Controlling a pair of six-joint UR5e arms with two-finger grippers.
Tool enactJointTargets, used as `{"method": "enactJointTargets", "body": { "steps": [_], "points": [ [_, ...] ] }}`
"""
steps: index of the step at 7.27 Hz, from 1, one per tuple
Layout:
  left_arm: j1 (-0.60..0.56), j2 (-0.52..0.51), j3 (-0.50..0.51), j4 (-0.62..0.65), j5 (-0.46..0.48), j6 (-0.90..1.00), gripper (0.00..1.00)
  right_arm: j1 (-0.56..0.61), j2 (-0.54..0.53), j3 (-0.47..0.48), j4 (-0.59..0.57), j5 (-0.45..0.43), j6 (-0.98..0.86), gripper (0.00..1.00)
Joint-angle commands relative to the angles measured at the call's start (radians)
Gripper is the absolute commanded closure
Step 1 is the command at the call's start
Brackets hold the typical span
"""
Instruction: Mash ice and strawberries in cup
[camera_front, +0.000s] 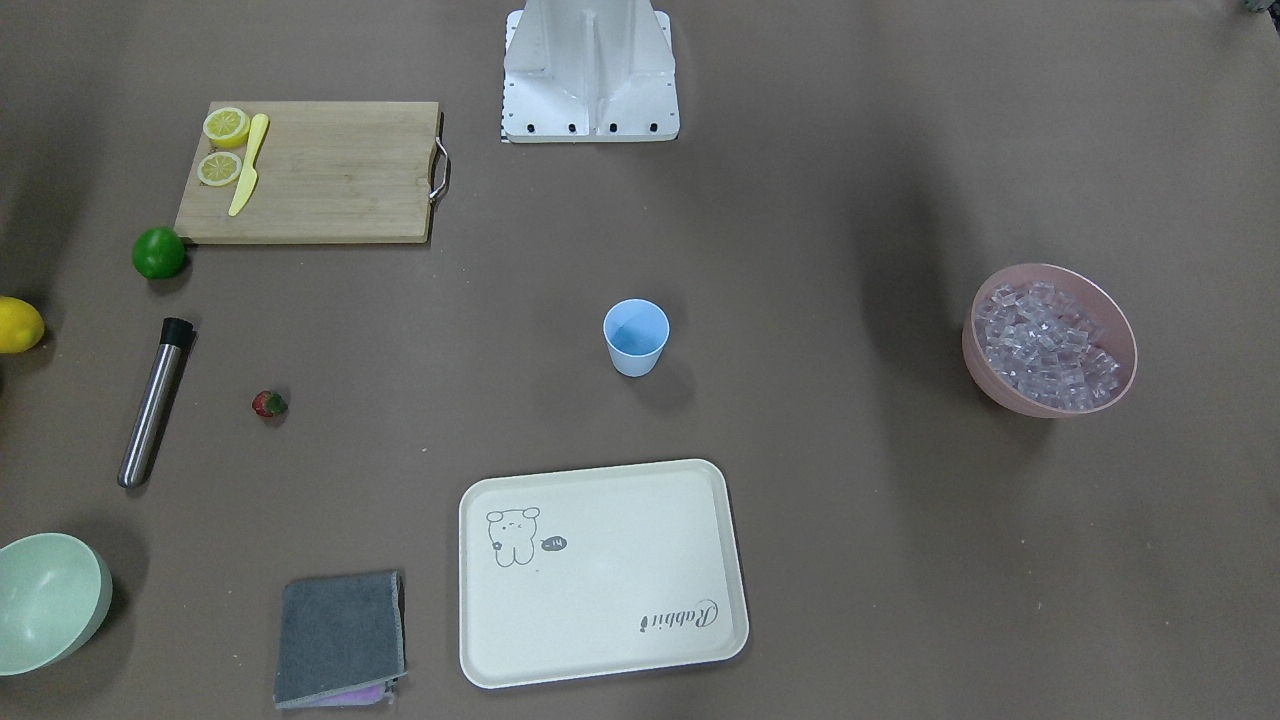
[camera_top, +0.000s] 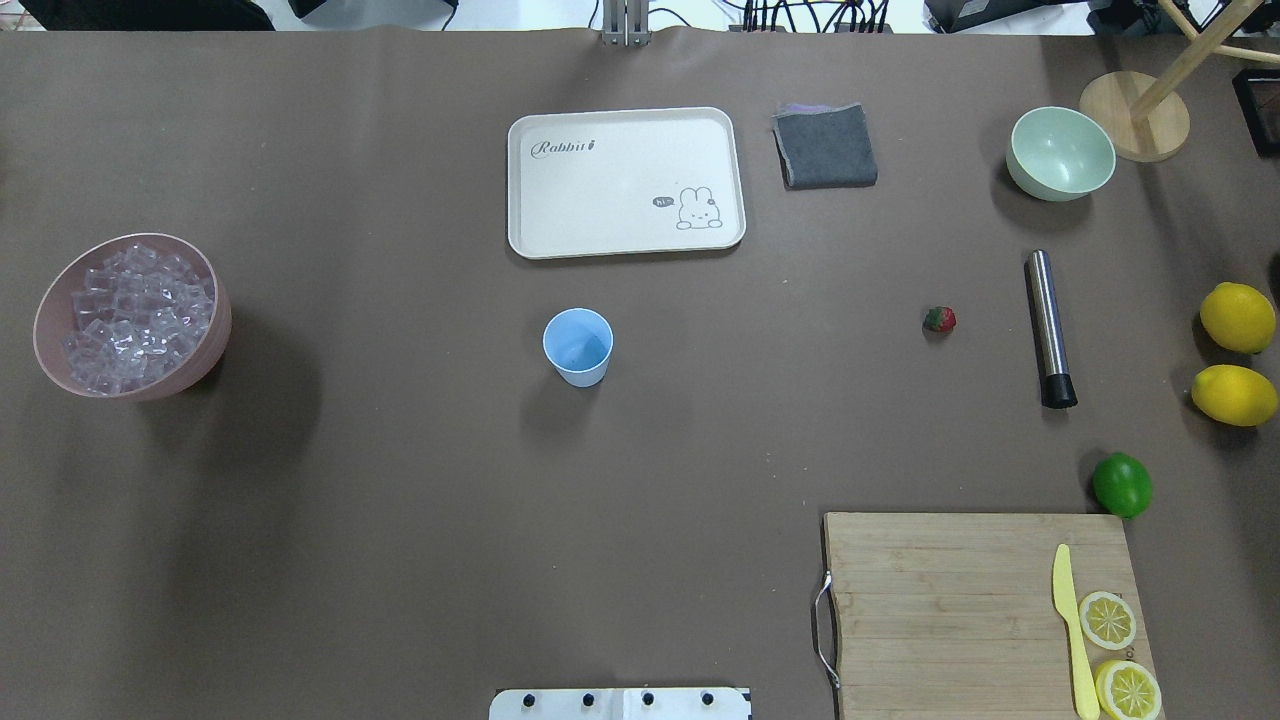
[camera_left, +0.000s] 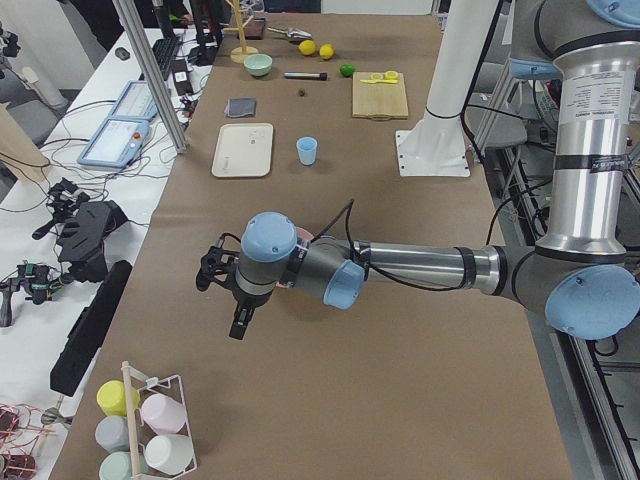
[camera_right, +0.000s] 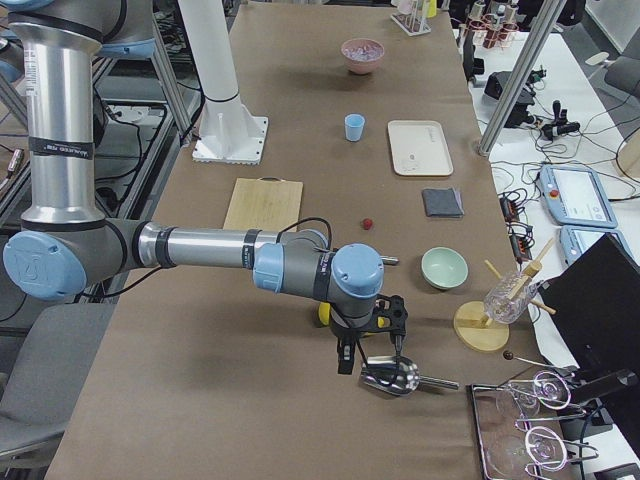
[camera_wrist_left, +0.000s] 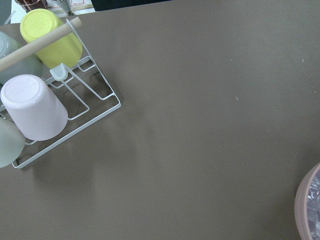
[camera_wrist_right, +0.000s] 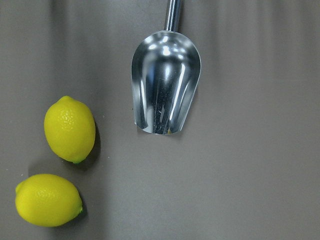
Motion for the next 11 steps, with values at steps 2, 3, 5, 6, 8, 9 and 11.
{"method": "enactJointTargets", "body": {
  "steps": [2, 3, 5, 6, 8, 9, 11],
  "points": [
    [0.003, -0.011, -0.023, -0.001, 0.002, -0.001, 0.02, 0.002, -0.008, -0.005, 0.000, -0.003, 0.000, 0.00],
    [0.006, -0.006, -0.039, 0.000, 0.001, -0.001, 0.02, 0.002, -0.007, 0.004, -0.002, -0.001, 0.000, 0.00],
    [0.004, 0.004, -0.040, -0.003, 0.004, 0.001, 0.02, 0.002, -0.004, -0.001, 0.000, -0.007, 0.000, 0.00],
    [0.004, 0.004, -0.044, -0.005, 0.002, 0.001, 0.02, 0.002, -0.010, 0.004, 0.000, -0.006, 0.000, 0.00],
    [0.006, 0.003, -0.046, -0.009, -0.002, -0.001, 0.02, 0.002, -0.007, -0.005, 0.000, -0.007, 0.000, 0.00],
    [0.006, 0.001, -0.046, -0.009, -0.005, -0.001, 0.02, 0.002, -0.007, -0.001, 0.000, -0.006, 0.000, 0.00],
    [0.010, -0.006, -0.043, -0.005, -0.004, -0.001, 0.02, 0.002, -0.002, -0.001, 0.001, -0.003, 0.000, 0.00]
  ]
}}
